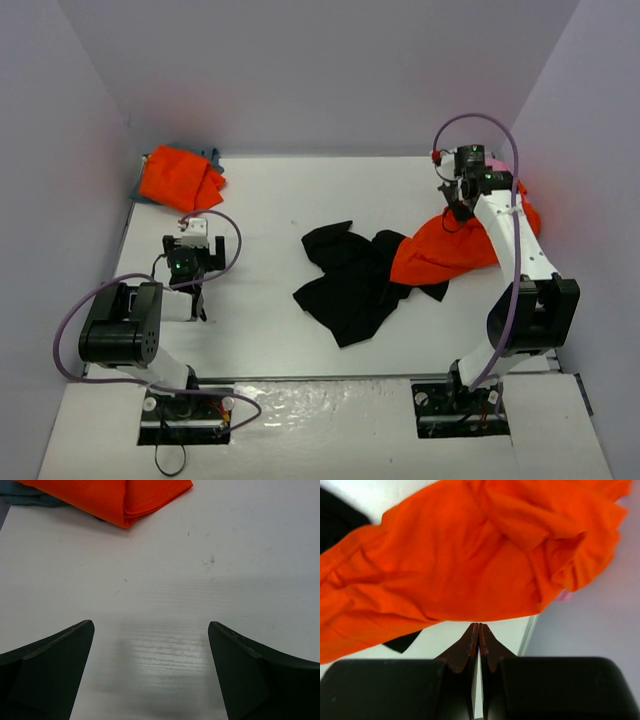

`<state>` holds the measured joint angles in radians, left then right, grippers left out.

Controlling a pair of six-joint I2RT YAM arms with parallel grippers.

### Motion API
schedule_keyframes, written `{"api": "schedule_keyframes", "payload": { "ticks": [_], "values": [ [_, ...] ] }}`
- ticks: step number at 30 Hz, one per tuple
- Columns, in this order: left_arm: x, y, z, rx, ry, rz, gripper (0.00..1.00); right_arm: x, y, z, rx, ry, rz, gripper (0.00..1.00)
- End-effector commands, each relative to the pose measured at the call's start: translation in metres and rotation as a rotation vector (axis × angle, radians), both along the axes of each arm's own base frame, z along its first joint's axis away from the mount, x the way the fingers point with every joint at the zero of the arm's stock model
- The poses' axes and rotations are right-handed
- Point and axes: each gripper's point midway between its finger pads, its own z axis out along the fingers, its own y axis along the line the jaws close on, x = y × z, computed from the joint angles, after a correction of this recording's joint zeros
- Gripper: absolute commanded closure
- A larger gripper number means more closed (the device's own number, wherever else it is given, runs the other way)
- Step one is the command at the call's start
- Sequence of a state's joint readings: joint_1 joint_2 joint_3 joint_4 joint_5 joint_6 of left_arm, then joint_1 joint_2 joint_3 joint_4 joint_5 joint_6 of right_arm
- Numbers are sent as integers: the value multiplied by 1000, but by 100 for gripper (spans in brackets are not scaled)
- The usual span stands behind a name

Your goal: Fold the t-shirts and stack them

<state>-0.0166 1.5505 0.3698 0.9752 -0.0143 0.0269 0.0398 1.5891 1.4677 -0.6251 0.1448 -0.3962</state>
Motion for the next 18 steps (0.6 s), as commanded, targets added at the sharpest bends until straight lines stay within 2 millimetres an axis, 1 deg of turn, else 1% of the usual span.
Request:
{"api": "schedule_keyframes", "payload": {
  "ticks": [1,4,7,8,12,15,18],
  "values": [
    [15,-4,33,-4,-110,-32,3,-23,10,-3,59,28,19,100],
    [15,-3,33,-4,-111,-31,3,-27,19,-29,108,103,31,100],
    [15,-3,33,-4,-111,-32,3,-29,22,-53,132,171,18,100],
    [15,-3,33,-5,-110,-32,3,-30,28,-66,162,211,32,100],
    [15,-4,33,-6,-111,-33,3,-36,33,-95,191,295,29,100],
    [15,-3,33,-7,-110,-33,3,-34,36,-107,198,331,33,100],
    [15,-3,33,-7,-111,-33,3,-26,35,-111,196,326,27,100]
  ]
}}
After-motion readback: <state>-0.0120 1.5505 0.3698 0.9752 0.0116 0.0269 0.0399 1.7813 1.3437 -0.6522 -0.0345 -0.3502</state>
